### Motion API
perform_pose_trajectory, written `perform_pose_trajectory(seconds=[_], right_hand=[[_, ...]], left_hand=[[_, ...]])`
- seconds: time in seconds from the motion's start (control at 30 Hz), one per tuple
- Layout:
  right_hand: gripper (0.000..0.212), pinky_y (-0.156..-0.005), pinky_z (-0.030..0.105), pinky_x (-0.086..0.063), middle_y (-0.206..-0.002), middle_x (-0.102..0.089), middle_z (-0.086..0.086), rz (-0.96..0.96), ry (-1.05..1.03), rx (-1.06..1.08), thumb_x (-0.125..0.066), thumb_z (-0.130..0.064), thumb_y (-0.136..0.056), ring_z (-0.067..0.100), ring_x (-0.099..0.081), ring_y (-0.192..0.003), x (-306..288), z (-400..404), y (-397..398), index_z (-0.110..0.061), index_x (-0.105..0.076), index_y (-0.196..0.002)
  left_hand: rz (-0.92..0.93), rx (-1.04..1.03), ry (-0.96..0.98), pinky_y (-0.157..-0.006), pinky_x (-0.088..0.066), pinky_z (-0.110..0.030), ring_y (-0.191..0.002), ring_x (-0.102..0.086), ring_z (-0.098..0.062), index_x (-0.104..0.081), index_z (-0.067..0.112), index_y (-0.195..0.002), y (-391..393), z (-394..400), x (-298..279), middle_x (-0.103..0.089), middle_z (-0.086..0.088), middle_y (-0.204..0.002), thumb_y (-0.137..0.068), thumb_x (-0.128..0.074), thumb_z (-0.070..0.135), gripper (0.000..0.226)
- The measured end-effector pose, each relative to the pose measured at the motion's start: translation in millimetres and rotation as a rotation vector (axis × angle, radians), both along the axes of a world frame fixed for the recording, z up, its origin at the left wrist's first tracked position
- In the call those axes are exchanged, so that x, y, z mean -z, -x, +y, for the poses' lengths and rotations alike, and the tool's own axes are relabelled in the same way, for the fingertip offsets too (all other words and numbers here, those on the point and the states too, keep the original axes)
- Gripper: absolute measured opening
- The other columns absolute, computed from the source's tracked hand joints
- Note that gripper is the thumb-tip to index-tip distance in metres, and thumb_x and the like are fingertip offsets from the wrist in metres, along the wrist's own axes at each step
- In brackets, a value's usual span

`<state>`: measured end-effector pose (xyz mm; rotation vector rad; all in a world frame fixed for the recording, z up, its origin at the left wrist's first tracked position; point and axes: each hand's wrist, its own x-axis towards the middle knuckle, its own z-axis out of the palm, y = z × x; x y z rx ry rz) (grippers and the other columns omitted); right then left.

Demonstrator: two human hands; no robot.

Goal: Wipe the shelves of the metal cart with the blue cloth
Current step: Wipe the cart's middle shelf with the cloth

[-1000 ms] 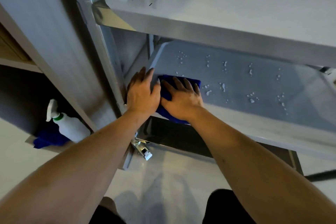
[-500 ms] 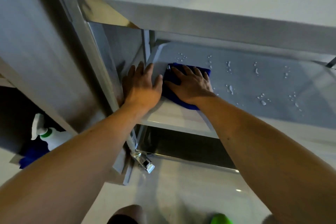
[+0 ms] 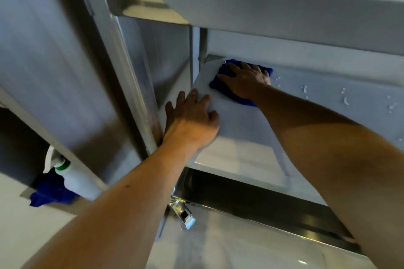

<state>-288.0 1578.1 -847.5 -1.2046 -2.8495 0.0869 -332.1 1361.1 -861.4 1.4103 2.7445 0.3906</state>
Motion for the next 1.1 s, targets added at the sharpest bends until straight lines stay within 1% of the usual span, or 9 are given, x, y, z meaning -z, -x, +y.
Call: perform_pose_trajectory(seconds=[0.3, 0.37, 0.43, 0.57, 0.67, 0.77, 0.87, 0.97, 1.1], right_hand=[[0.076, -0.116, 0.063, -0.017, -0.164, -0.024, 0.000, 0.013, 0.001, -0.012, -0.016, -0.081, -0.089, 0.036, -0.021, -0.148, 2.7, 9.6, 17.1, -0.044, -0.019, -0.155], [0.078, -0.116, 0.062, -0.018, -0.164, -0.025, 0.000, 0.008, 0.011, -0.013, -0.015, -0.082, -0.087, 0.036, -0.023, -0.146, 4.3, 2.6, 8.7, -0.043, -0.019, -0.155], [0.077, -0.115, 0.062, -0.017, -0.163, -0.027, 0.000, 0.023, 0.006, -0.020, -0.015, -0.081, -0.087, 0.036, -0.024, -0.146, 5.9, -13.2, -5.1, -0.043, -0.020, -0.155], [0.074, -0.115, 0.062, -0.016, -0.164, -0.022, -0.001, 0.033, 0.021, -0.025, -0.017, -0.078, -0.089, 0.036, -0.021, -0.146, 0.6, -63.2, -48.3, -0.044, -0.018, -0.155], [0.076, -0.118, 0.062, -0.007, -0.168, -0.011, -0.001, 0.036, 0.078, -0.011, -0.016, -0.079, -0.087, 0.036, -0.010, -0.151, 2.1, -105.3, -91.2, -0.045, -0.012, -0.156], [0.080, -0.118, 0.062, -0.002, -0.168, -0.007, -0.002, 0.036, 0.131, 0.023, -0.016, -0.082, -0.084, 0.034, -0.004, -0.152, 1.3, -137.4, -135.3, -0.046, -0.009, -0.156], [0.078, -0.119, 0.062, -0.003, -0.168, -0.010, -0.002, 0.052, 0.116, 0.052, -0.015, -0.081, -0.087, 0.034, -0.005, -0.152, 0.3, -154.2, -171.9, -0.046, -0.009, -0.156], [0.076, -0.119, 0.061, -0.005, -0.167, -0.016, 0.000, 0.072, 0.087, 0.090, -0.014, -0.079, -0.089, 0.035, -0.009, -0.151, -1.1, -159.1, -195.1, -0.044, -0.013, -0.156], [0.076, -0.119, 0.061, -0.007, -0.166, -0.018, 0.001, 0.075, 0.062, 0.129, -0.014, -0.078, -0.089, 0.034, -0.011, -0.151, -0.8, -152.4, -202.3, -0.042, -0.015, -0.156]], left_hand=[[-0.008, 0.006, -0.064, -0.116, -0.022, -0.055, -0.147, -0.020, -0.028, -0.031, 0.030, -0.148, -4.2, -2.4, -2.3, -0.028, -0.002, -0.160, -0.097, -0.027, 0.054, 0.057], [-0.031, -0.023, -0.059, -0.116, -0.025, -0.052, -0.146, -0.024, -0.028, -0.032, 0.025, -0.149, -3.1, -2.4, -5.2, -0.030, -0.004, -0.159, -0.097, -0.008, 0.047, 0.061], [0.047, -0.007, -0.053, -0.113, -0.029, -0.048, -0.142, -0.031, -0.029, -0.034, 0.019, -0.147, -7.2, -5.9, -9.0, -0.034, -0.007, -0.156, -0.091, 0.008, 0.041, 0.074], [-0.012, -0.028, -0.154, -0.107, -0.034, -0.052, -0.133, -0.038, -0.032, -0.042, 0.023, -0.141, -14.1, -8.4, -19.1, -0.047, -0.008, -0.144, -0.101, -0.021, 0.046, 0.050], [-0.038, -0.062, -0.135, -0.113, -0.026, -0.055, -0.140, -0.031, -0.031, -0.034, 0.027, -0.148, -16.6, -13.1, -19.9, -0.042, -0.007, -0.150, -0.100, -0.025, 0.052, 0.054], [0.001, -0.064, -0.038, -0.113, -0.024, -0.056, -0.141, -0.028, -0.033, -0.032, 0.028, -0.148, -19.5, -14.3, -20.9, -0.039, -0.008, -0.150, -0.097, -0.027, 0.056, 0.058], [0.079, -0.017, 0.033, -0.111, -0.026, -0.056, -0.142, -0.025, -0.034, -0.029, 0.030, -0.149, -34.8, -7.1, -25.1, -0.035, -0.008, -0.152, -0.096, -0.028, 0.058, 0.060], [0.067, 0.028, 0.020, -0.115, -0.022, -0.055, -0.146, -0.020, -0.031, -0.025, 0.033, -0.151, -53.1, 7.6, -26.4, -0.029, -0.005, -0.159, -0.095, -0.030, 0.059, 0.062], [0.039, 0.100, -0.029, -0.116, -0.023, -0.053, -0.147, -0.022, -0.028, -0.027, 0.033, -0.151, -67.7, 29.2, -27.1, -0.029, -0.002, -0.160, -0.096, -0.035, 0.054, 0.059]])
